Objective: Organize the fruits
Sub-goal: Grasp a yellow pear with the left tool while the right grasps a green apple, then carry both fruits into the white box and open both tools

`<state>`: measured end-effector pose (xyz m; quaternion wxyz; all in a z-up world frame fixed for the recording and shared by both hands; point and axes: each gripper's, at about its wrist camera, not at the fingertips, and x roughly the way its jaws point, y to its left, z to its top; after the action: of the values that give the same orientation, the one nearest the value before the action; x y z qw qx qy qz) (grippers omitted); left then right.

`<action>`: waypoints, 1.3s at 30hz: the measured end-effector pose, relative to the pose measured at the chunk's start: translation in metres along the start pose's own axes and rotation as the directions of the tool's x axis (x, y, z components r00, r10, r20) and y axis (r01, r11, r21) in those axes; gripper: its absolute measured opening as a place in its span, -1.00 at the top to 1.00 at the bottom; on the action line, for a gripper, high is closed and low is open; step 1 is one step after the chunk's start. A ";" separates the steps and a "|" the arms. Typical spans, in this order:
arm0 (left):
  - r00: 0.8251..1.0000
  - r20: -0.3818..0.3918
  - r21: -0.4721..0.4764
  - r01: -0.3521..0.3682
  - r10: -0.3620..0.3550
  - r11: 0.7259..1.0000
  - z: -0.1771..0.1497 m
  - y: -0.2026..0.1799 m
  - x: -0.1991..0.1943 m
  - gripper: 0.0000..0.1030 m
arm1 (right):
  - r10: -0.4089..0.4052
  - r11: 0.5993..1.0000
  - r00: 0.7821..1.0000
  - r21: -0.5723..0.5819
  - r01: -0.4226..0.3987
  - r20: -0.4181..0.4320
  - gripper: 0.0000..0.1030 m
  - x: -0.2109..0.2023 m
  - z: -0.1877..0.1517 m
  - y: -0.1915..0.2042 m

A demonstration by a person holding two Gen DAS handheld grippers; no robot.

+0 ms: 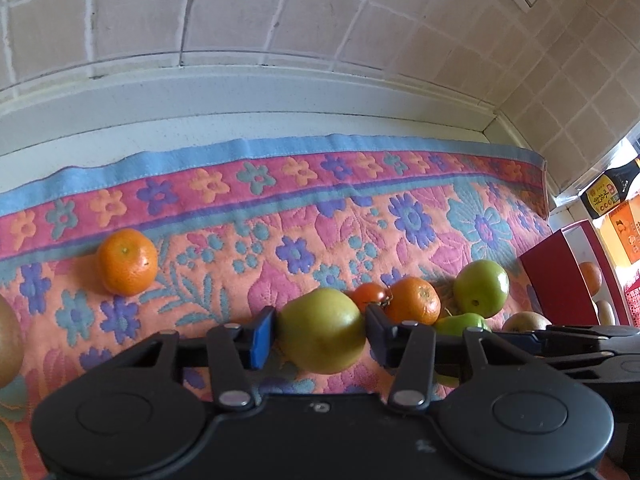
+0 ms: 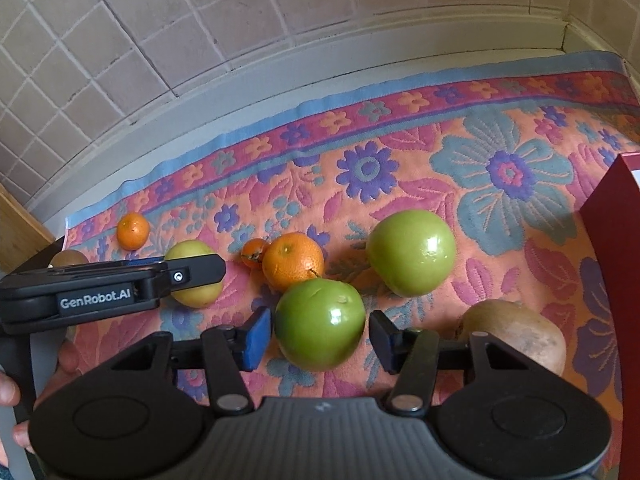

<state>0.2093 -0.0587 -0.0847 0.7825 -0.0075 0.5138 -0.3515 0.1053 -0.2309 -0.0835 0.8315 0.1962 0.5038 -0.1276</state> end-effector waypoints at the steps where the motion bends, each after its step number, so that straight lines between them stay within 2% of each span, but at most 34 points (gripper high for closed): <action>1: 1.000 0.001 0.002 -0.001 0.001 1.000 0.000 0.000 0.000 -0.12 | 0.002 1.000 1.000 0.001 -0.002 -0.001 -0.01 0.001 0.000 0.000; 6: 1.000 0.005 0.022 -0.016 0.016 1.000 -0.004 -0.004 -0.002 -0.12 | -0.031 0.998 0.999 -0.048 0.032 0.027 0.00 -0.003 -0.005 0.005; 8: 1.000 0.005 0.038 -0.022 0.022 0.999 -0.006 -0.008 -0.004 -0.12 | -0.015 0.998 0.999 -0.055 0.017 0.031 0.00 -0.009 -0.007 0.006; 10: 0.999 0.004 0.058 -0.033 0.033 0.998 -0.009 -0.012 -0.007 -0.12 | 0.006 0.999 0.999 -0.044 -0.004 0.045 0.00 -0.019 -0.007 0.005; 14: 0.998 0.037 0.095 -0.045 0.041 0.994 -0.015 -0.027 -0.023 -0.12 | -0.004 0.999 0.994 -0.034 0.007 0.108 0.00 -0.047 -0.012 0.001; 20: 0.997 0.077 0.170 -0.024 0.011 0.985 -0.015 -0.062 -0.046 -0.12 | -0.044 0.997 0.976 0.071 0.030 0.213 0.00 -0.099 -0.029 -0.032; 25: 0.994 0.093 0.254 0.030 -0.055 0.967 -0.011 -0.106 -0.056 -0.12 | -0.099 0.976 0.952 0.215 0.036 0.291 0.00 -0.148 -0.049 -0.086; 29: 0.985 0.107 0.356 0.089 -0.135 0.930 -0.003 -0.158 -0.058 -0.12 | -0.217 0.937 0.915 0.336 0.097 0.341 0.00 -0.189 -0.066 -0.139; 35: 0.966 0.065 0.510 0.182 -0.249 0.841 0.008 -0.245 -0.036 -0.12 | -0.407 0.849 0.855 0.478 0.226 0.320 -0.01 -0.224 -0.100 -0.204; 37: 0.958 0.031 0.546 0.222 -0.284 0.808 0.014 -0.271 -0.021 -0.12 | -0.439 0.825 0.848 0.508 0.249 0.297 -0.01 -0.227 -0.113 -0.220; 39: 0.952 -0.022 0.564 0.263 -0.305 0.783 0.021 -0.294 0.000 -0.12 | -0.437 0.808 0.857 0.537 0.242 0.271 -0.01 -0.224 -0.121 -0.235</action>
<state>0.0667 -0.2869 0.0344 0.7057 0.1327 0.3529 -0.5999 -0.1896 -0.3821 0.0187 0.7995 0.2740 0.3107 -0.4350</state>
